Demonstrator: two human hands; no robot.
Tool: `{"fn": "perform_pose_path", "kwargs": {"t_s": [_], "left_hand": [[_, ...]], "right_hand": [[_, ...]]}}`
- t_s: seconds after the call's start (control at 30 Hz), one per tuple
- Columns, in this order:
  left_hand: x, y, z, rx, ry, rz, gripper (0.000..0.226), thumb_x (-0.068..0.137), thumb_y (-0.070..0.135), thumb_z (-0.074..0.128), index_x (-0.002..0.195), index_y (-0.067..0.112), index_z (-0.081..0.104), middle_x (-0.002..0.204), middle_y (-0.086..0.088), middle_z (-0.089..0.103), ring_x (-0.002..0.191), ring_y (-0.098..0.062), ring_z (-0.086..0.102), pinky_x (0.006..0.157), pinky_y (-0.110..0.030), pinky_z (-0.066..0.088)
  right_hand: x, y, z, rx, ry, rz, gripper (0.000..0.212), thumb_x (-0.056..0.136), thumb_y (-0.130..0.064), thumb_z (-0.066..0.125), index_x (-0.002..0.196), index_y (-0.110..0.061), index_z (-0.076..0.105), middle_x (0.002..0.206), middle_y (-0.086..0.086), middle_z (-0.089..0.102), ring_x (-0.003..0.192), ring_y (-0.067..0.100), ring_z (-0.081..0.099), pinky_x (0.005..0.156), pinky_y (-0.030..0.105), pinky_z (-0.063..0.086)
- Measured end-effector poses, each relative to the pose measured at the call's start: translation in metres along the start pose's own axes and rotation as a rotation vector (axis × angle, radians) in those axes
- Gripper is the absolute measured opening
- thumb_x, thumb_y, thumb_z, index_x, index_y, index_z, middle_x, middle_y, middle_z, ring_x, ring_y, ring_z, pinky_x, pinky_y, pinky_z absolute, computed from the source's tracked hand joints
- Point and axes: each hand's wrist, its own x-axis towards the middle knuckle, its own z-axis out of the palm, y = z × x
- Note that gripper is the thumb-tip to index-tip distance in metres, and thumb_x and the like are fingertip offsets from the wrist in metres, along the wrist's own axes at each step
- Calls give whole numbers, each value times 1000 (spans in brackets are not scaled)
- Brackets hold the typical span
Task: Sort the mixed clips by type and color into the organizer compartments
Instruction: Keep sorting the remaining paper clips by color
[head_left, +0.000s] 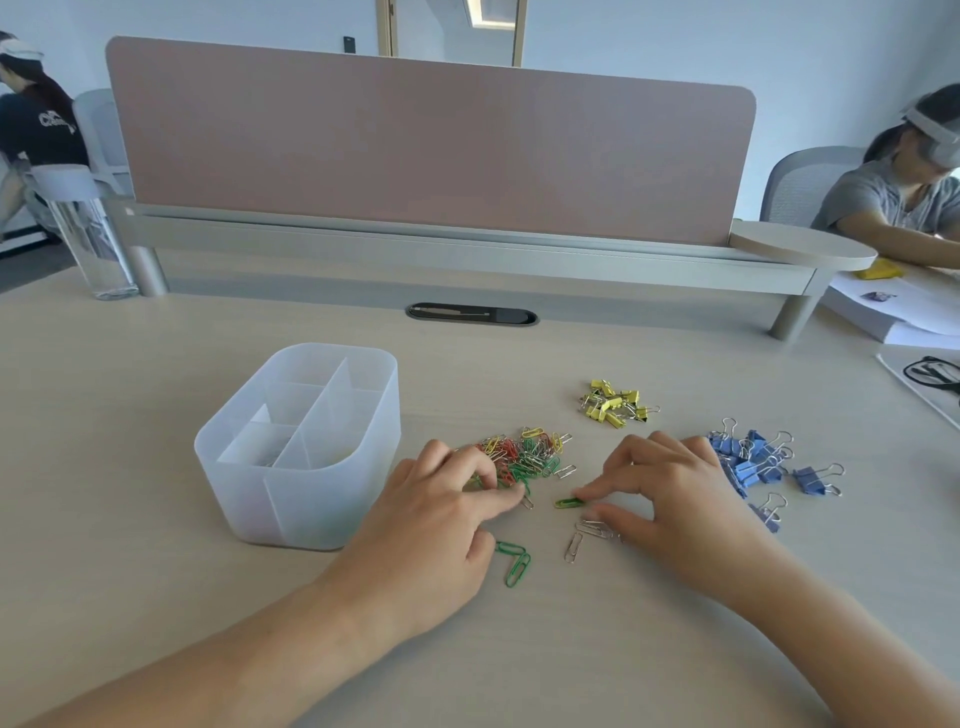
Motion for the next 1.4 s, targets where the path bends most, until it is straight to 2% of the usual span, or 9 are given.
{"fn": "perform_pose_path", "kwargs": {"t_s": [0.27, 0.47, 0.67, 0.8, 0.87, 1.0, 1.17, 1.3, 1.4], "left_hand": [[1, 5, 0, 32, -27, 41, 54, 81, 23, 30, 116, 44, 66, 109, 20, 46, 101, -9, 39, 88, -26, 37], [4, 10, -1, -13, -109, 0, 69, 81, 32, 10, 138, 47, 46, 123, 24, 38, 112, -7, 30, 99, -23, 22], [5, 5, -5, -111, 4, -61, 67, 82, 29, 15, 138, 31, 52, 120, 19, 47, 106, -9, 35, 98, -28, 33], [0, 1, -7, -127, 21, -48, 62, 81, 25, 20, 124, 32, 65, 108, 22, 52, 100, -7, 38, 93, -25, 37], [-2, 1, -9, -130, 24, -15, 58, 82, 22, 25, 116, 36, 69, 104, 23, 54, 96, -6, 38, 88, -26, 40], [-3, 2, -10, -103, -19, 72, 56, 84, 19, 30, 117, 48, 65, 106, 23, 53, 95, -5, 38, 83, -28, 43], [-2, 0, -7, -151, -57, 104, 54, 85, 20, 31, 108, 50, 69, 104, 23, 52, 96, -7, 41, 81, -31, 44], [-1, -2, -7, -301, -16, 78, 48, 85, 8, 44, 101, 41, 75, 98, 23, 55, 98, 2, 41, 83, -11, 36], [0, -1, -6, -366, -20, -9, 54, 82, 7, 37, 113, 33, 72, 99, 25, 55, 101, 3, 42, 85, -4, 31]], "right_hand": [[8, -7, 6, -40, 55, 4, 7, 80, -40, 60, 76, -40, 67, 79, -24, 62, 75, 2, 49, 76, 28, 30], [8, -5, 0, -9, 148, 74, 4, 78, -32, 65, 78, -35, 66, 72, -24, 62, 69, 2, 49, 75, 24, 30], [5, -21, 3, 88, 92, -87, 3, 81, -38, 67, 83, -39, 69, 77, -29, 63, 75, -1, 49, 80, 26, 32], [4, -24, 3, 115, 12, -170, 12, 89, -47, 58, 92, -43, 69, 88, -29, 65, 82, -2, 50, 80, 20, 28], [3, -19, -2, 114, 10, -151, 13, 90, -38, 60, 96, -44, 70, 90, -30, 64, 84, -2, 50, 80, 18, 26], [0, -6, -14, 129, 33, -43, 39, 87, -15, 53, 102, -47, 70, 92, -26, 61, 87, 2, 50, 81, 24, 28], [-1, -14, -9, 53, -210, -82, 55, 85, -17, 42, 116, -60, 58, 107, -27, 45, 98, -1, 36, 89, 19, 21], [-1, -9, -15, 91, -169, -69, 53, 77, -11, 51, 99, -56, 68, 101, -25, 51, 96, 2, 44, 91, 24, 25], [-2, -8, -28, 339, -79, 87, 47, 80, -1, 51, 81, -41, 75, 89, -17, 62, 83, 9, 57, 80, 22, 40]]}}
